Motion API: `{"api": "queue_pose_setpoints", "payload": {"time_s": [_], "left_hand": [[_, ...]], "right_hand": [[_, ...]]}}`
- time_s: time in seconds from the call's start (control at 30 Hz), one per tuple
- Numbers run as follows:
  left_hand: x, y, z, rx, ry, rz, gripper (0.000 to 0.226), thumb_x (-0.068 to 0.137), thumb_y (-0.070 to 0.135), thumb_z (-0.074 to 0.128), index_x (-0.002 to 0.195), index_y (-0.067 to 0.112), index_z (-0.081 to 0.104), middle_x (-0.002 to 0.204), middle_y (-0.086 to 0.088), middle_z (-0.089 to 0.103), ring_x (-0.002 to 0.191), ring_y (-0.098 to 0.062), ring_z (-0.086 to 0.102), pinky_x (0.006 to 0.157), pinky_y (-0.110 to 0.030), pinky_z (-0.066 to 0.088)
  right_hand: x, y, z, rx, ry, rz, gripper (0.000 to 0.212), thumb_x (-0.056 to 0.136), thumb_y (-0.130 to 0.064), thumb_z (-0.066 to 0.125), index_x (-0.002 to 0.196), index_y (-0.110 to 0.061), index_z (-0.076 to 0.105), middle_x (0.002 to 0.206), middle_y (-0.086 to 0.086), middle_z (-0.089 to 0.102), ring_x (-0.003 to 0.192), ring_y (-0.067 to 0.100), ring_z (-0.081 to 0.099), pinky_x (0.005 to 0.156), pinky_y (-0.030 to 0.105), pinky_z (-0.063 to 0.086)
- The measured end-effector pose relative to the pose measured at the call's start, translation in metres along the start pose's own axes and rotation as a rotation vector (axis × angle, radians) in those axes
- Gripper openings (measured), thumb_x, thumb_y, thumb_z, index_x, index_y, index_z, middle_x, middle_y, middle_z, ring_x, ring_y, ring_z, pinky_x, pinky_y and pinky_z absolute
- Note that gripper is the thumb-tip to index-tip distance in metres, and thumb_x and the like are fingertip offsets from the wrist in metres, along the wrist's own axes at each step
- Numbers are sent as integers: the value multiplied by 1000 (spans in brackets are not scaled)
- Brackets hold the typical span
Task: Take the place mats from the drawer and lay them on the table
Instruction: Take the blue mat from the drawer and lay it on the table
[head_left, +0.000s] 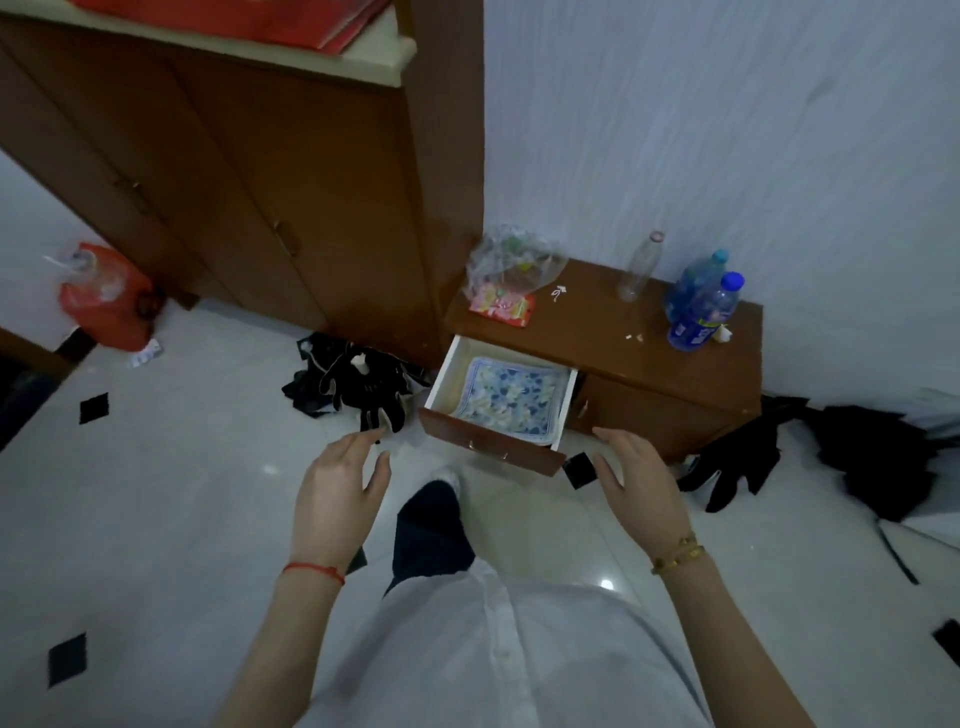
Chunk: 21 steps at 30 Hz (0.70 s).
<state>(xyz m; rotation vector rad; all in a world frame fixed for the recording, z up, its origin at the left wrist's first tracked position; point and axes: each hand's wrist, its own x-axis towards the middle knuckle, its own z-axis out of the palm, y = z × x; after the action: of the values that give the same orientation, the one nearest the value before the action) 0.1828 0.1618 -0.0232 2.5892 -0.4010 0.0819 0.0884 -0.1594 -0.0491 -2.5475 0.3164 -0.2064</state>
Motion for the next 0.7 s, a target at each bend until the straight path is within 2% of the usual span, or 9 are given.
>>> {"api": "queue_pose_setpoints", "payload": {"time_s": [0.1, 0.27, 0.43, 0.6, 0.7], "left_hand": [[61, -14, 15, -28, -60, 52, 27, 88, 11, 64, 116, 8, 66, 108, -10, 70, 97, -26, 67, 84, -36, 55], [174, -36, 32, -50, -196, 214, 30, 90, 17, 58, 118, 8, 64, 109, -10, 69, 96, -25, 65, 84, -40, 56], [256, -43, 64, -50, -259, 311, 30, 93, 20, 55, 119, 8, 63, 109, -8, 68, 99, -23, 64, 86, -40, 55], [293, -49, 142, -40, -372, 335, 28, 91, 11, 59, 118, 3, 63, 106, -13, 68, 96, -29, 65, 84, -40, 56], [303, -69, 201, -35, -437, 281, 29, 94, 18, 52, 119, 6, 61, 108, -11, 66, 98, -26, 62, 85, -38, 55]], "right_hand": [[34, 5, 21, -19, -9, 85, 26, 92, -16, 59, 118, -14, 60, 105, 7, 65, 98, 25, 60, 80, 36, 51], [106, 0, 38, -35, 42, 206, 29, 94, -17, 57, 122, -11, 58, 116, 6, 63, 108, 24, 57, 87, 26, 42], [164, 4, 54, -23, 107, 306, 26, 94, -16, 55, 119, -12, 59, 112, 7, 63, 103, 23, 56, 82, 25, 42], [202, 44, 100, -1, 102, 446, 27, 96, -18, 53, 122, -12, 57, 115, 9, 61, 107, 26, 55, 82, 37, 50], [214, 80, 144, 13, 66, 511, 30, 96, -18, 51, 125, -10, 55, 119, 9, 60, 110, 25, 53, 87, 36, 49]]}}
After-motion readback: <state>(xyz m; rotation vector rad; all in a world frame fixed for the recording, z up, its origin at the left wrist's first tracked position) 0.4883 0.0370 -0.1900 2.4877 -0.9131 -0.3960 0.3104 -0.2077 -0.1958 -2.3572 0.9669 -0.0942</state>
